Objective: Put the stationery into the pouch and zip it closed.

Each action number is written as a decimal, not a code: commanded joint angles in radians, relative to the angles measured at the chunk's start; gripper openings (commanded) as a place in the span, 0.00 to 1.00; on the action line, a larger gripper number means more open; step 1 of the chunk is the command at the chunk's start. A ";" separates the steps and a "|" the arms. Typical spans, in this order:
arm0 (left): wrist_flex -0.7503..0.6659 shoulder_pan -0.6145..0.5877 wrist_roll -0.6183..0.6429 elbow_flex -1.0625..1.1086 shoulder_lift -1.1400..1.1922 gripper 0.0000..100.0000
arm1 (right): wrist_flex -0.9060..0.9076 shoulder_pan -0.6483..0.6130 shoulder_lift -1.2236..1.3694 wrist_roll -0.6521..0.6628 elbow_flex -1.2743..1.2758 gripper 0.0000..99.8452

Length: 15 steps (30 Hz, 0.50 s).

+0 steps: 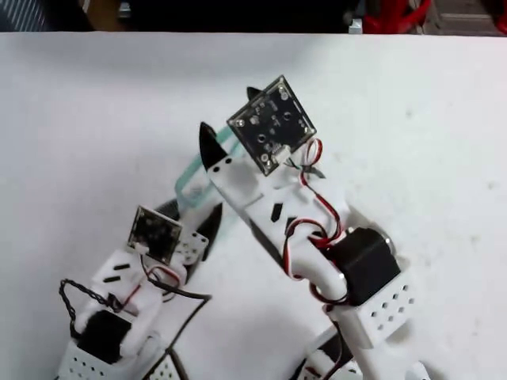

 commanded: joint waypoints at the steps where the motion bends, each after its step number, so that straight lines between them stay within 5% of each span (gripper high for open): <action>1: -0.028 -0.008 -0.012 -0.002 -0.007 0.15 | 0.004 0.002 -0.027 0.014 -0.008 0.22; 15: -0.021 -0.005 -0.012 -0.002 -0.007 0.13 | -0.041 0.357 -0.028 0.005 0.221 0.21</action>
